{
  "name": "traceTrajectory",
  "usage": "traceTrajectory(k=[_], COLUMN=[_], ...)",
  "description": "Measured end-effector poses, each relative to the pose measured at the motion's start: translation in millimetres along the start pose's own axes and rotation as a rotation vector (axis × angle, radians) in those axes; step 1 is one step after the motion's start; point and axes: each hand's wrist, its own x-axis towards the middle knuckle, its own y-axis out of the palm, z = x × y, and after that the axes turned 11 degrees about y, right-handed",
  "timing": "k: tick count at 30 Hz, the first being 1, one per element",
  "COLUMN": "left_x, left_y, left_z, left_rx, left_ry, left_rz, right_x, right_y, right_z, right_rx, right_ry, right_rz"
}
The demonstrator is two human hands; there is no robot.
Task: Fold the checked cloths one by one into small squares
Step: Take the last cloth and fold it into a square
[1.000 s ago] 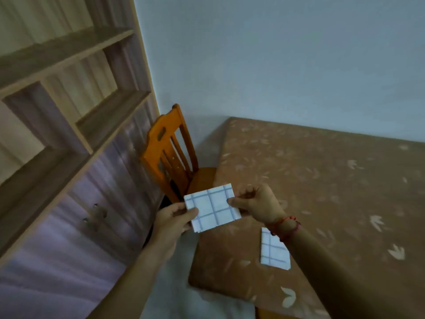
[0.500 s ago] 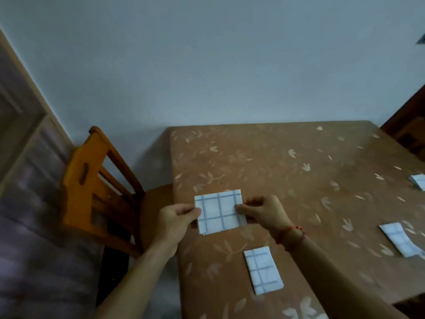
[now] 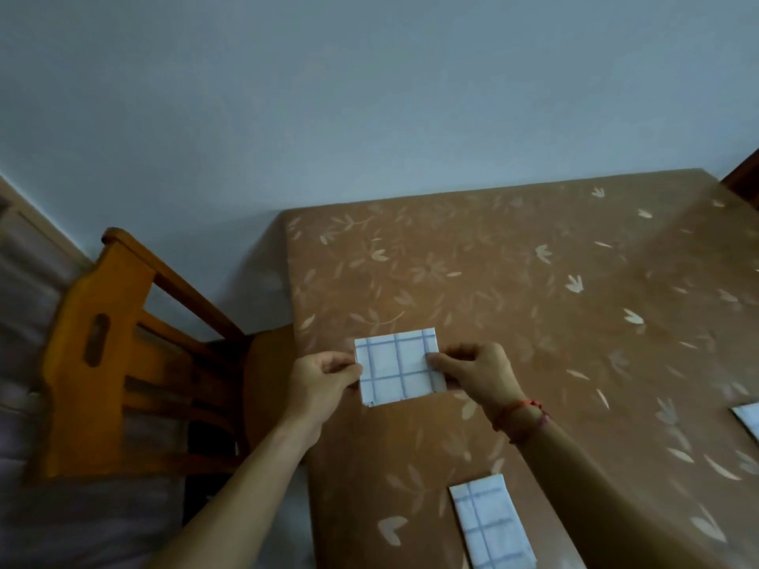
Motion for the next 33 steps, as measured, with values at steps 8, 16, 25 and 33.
traceTrajectory(k=[8,16,25,33], left_x=[86,191,261,282], left_y=[35,69,77,79], left_z=[16,33,54,59], left_rx=[0.040,0.078,0.142,0.225], left_ry=[-0.023,0.010,0.016,0.063], left_rz=[-0.076,-0.153,-0.161,-0.168], right_x=[95,211,284,295], right_y=[8,21,40,50], right_z=[6,24,32,40], right_rx=[-0.042,-0.121,-0.246,-0.330], right_ry=[-0.029,-0.113,-0.164,-0.224], right_rz=[-0.104,-0.166,-0.183,-0.240])
